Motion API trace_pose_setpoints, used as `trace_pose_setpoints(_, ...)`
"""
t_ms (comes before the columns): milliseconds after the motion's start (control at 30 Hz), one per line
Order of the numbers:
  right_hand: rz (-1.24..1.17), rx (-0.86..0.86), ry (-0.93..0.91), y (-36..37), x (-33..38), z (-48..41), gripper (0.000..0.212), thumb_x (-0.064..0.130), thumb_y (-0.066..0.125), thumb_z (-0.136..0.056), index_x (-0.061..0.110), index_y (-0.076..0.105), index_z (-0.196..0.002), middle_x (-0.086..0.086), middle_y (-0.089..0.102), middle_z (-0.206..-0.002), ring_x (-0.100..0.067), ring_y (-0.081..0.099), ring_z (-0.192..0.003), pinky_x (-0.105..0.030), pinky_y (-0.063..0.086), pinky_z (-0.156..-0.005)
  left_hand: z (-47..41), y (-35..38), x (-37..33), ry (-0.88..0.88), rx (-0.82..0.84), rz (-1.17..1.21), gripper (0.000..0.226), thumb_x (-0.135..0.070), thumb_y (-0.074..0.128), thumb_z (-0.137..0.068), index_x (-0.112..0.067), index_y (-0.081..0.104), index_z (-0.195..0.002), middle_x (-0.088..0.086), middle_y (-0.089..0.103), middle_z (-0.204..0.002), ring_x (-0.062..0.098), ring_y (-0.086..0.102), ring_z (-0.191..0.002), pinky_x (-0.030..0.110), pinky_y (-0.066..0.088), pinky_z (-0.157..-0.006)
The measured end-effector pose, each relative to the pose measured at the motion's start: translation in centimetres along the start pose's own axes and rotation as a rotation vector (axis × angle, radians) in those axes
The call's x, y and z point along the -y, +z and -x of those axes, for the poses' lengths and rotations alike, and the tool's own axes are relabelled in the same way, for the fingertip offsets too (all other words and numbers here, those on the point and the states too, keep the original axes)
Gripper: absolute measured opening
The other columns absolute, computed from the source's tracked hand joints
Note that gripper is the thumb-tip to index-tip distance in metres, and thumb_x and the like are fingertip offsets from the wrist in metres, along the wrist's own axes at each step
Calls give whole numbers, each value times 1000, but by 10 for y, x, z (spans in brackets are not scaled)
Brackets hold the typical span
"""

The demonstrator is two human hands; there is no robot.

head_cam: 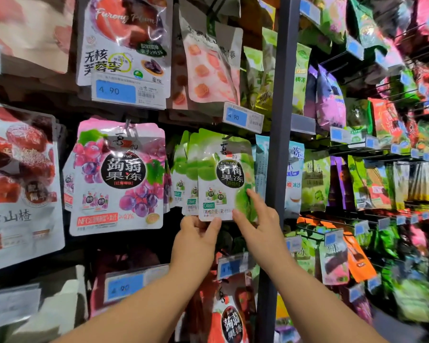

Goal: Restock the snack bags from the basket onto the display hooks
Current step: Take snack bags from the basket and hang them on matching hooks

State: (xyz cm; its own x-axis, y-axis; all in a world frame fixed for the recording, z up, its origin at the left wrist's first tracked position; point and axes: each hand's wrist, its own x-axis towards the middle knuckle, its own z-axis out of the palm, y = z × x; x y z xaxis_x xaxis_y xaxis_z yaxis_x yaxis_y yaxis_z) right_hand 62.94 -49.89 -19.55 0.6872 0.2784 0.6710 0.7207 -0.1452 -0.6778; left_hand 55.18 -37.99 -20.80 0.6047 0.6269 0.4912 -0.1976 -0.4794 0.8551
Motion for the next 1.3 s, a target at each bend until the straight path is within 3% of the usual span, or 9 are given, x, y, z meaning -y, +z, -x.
trace_pose_setpoints(100,17,-8,3,-2,-7,11,56,41,58,-96,45,35,-146,3,35,-123,-7,58,-93,-8,38,-81,11,7,7,-22,26,-11,36,-45,59,-94,-10,51,-99,2,66,-75,19,61,-67,33,46,-63)
trace_pose_setpoints(267,32,11,29,-15,-21,41,52,36,60,-96,40,41,-144,0,36,-124,-10,63,-88,-27,48,-93,42,25,19,29,125,-74,27,-39,59,-95,-15,49,-89,-4,55,-64,14,51,-63,14,34,-51)
trace_pose_setpoints(400,138,62,89,-41,-52,87,50,31,56,-99,30,40,-146,-7,39,-130,8,52,-72,-8,41,-76,89,56,41,51,288,-83,24,-34,59,-96,-17,45,-85,-3,50,-60,11,45,-54,17,32,-48)
trace_pose_setpoints(500,215,144,220,-70,-99,140,50,36,56,-98,26,42,-145,-9,47,-127,0,47,-67,-14,39,-67,142,86,74,32,461,-135,22,-33,61,-95,-18,46,-89,-6,51,-62,13,49,-59,17,32,-52)
trace_pose_setpoints(700,527,332,663,-152,-192,252,48,41,57,-96,15,54,-136,-12,55,-124,-20,59,-106,-34,46,-91,203,122,119,126,863,-253,25,-40,55,-97,-19,43,-100,-4,57,-78,22,56,-77,36,42,-70)
trace_pose_setpoints(800,634,501,842,-179,-210,294,49,47,57,-95,19,55,-134,-7,51,-116,-16,57,-90,-28,42,-83,214,128,132,240,926,-466,27,-50,47,-98,-23,42,-97,-5,61,-82,22,58,-78,38,45,-70)
trace_pose_setpoints(900,760,703,985,-186,-217,321,58,50,56,-95,22,45,-145,-10,42,-139,-28,51,-123,-31,40,-102,214,132,138,326,992,-684,31,-55,37,-100,-25,41,-95,-2,61,-83,24,57,-77,39,40,-65)
trace_pose_setpoints(1067,844,873,1197,-173,-221,344,86,68,58,-85,20,30,-150,-16,38,-149,-36,42,-133,-43,37,-107,213,136,139,346,1065,-828,34,-58,35,-99,-25,43,-94,-4,56,-79,22,50,-74,36,33,-64)
trace_pose_setpoints(1300,1013,1041,1197,-150,-213,354,110,77,54,-81,15,5,-158,-15,25,-159,-36,33,-142,-41,38,-109,215,138,139,341,1084,-845,34,-59,37,-98,-26,44,-92,-5,54,-77,19,48,-72,35,30,-62)
